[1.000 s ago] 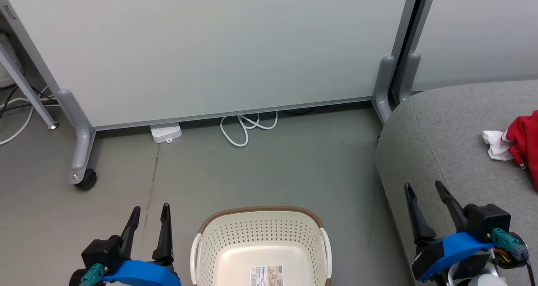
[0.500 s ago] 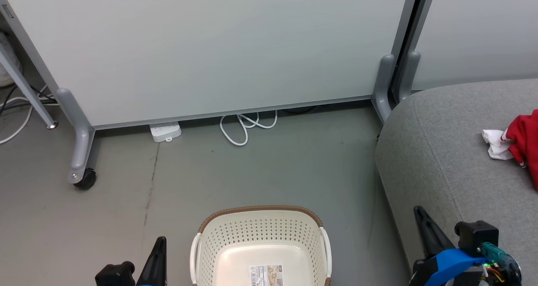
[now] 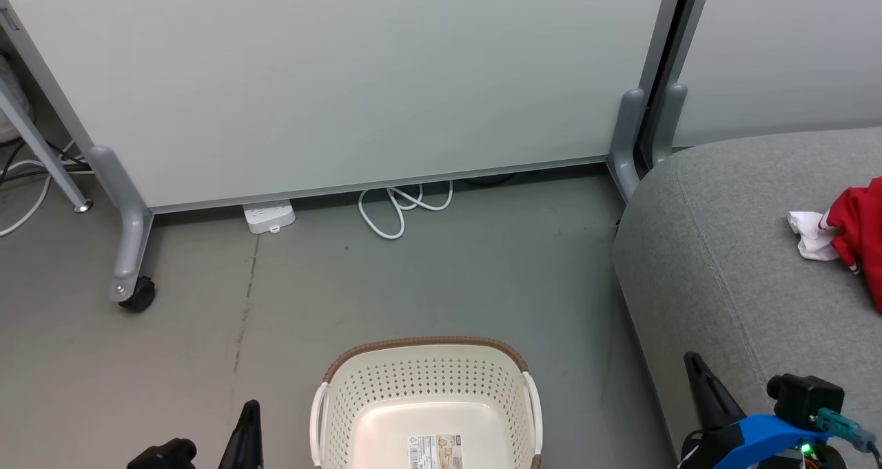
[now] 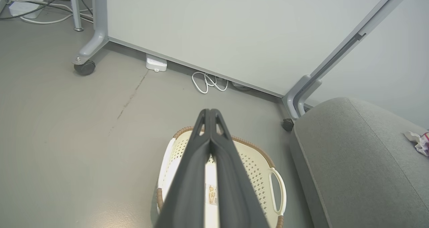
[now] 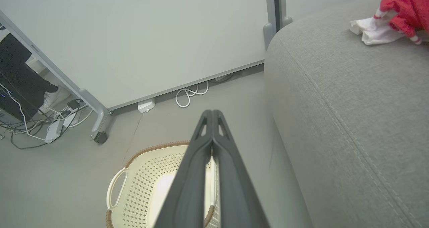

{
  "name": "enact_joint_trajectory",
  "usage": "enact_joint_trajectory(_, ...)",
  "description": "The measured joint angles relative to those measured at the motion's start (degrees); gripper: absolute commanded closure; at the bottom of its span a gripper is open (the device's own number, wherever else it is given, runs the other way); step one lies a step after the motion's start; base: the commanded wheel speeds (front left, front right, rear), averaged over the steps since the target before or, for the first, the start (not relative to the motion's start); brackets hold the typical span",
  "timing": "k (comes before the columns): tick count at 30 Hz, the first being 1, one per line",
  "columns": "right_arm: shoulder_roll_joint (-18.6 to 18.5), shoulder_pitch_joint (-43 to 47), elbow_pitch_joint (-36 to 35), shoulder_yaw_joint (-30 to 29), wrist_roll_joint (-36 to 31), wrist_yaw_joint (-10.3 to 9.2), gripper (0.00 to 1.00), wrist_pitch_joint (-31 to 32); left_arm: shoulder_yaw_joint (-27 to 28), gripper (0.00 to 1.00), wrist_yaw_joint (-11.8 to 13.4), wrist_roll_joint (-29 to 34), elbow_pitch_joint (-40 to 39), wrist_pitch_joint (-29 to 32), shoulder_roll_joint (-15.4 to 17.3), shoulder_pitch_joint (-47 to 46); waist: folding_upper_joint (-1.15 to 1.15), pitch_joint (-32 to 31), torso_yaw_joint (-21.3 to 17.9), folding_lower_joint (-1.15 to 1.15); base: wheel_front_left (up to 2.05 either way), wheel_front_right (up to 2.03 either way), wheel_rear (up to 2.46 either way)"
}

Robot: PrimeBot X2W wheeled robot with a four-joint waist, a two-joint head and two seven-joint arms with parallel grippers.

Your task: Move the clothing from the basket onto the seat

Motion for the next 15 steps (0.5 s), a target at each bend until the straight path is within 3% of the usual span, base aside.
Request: enact_joint_trajectory(15, 0.0, -0.3, -1.1, -0.8, 14.9, 0.00, 1.00, 1.9, 2.1, 1.00, 0.0, -12.6, -2.7, 3.6, -0.4, -1.2, 0.00, 0.0, -0.4, 0.00, 0.00, 0.00, 0.00)
